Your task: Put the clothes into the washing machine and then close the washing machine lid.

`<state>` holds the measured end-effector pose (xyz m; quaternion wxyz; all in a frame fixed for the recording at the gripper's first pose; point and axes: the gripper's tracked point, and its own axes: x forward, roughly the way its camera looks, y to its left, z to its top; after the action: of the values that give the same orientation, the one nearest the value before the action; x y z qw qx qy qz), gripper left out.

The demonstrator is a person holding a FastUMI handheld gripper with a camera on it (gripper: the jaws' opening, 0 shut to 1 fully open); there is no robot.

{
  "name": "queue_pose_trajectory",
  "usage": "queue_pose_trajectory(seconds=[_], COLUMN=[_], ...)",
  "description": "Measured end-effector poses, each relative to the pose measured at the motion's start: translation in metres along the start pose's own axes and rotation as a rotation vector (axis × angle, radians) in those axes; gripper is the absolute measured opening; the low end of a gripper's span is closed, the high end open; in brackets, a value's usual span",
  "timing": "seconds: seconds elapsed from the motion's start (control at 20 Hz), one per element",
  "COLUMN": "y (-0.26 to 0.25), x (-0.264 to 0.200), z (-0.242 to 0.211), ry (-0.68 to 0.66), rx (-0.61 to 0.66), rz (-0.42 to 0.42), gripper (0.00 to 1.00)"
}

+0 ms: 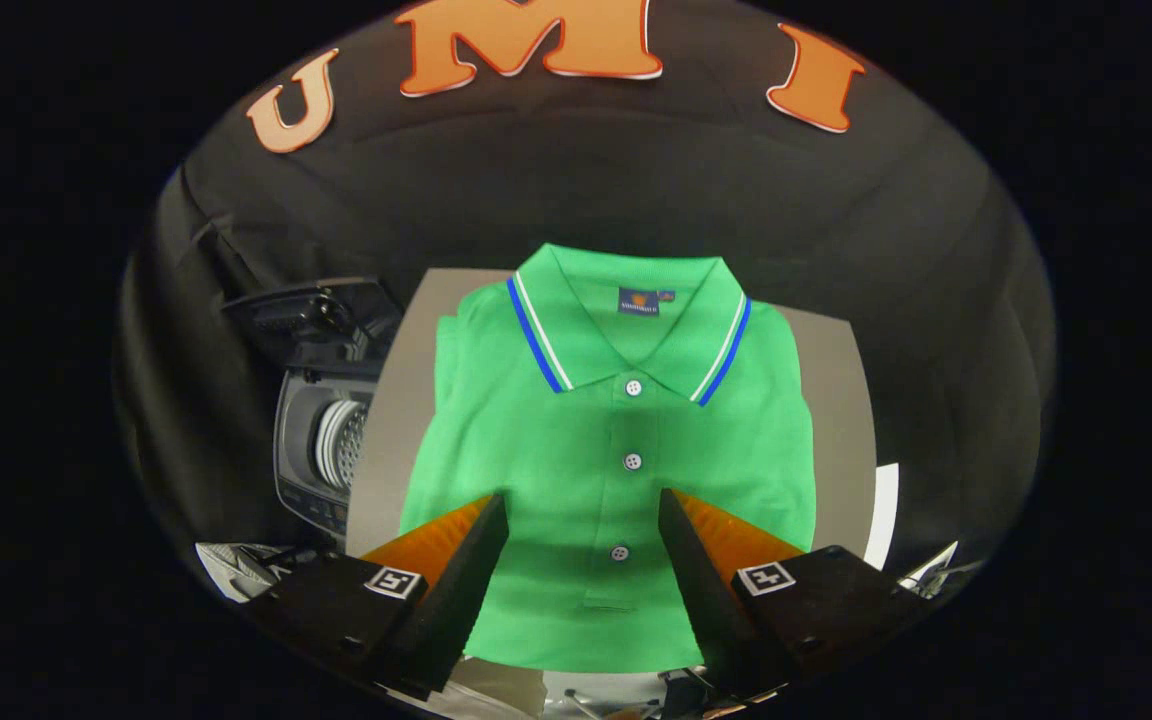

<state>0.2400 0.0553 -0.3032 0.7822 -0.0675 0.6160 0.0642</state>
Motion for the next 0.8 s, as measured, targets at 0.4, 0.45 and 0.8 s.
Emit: queue_pose_trajectory(seconds=[0.4,0.45,0.8], y=[0.0027,0.0023,-0.0021], x=[0.0084,0.0087,0.0062], z=[-0.0045,-0.0036,-0.0028], ry=[0.149,0.155,0.168], rx=[-0.013,-0.005,0.008], rz=[0.067,0.067,0.077], gripper=[0.98,0.98,0.48])
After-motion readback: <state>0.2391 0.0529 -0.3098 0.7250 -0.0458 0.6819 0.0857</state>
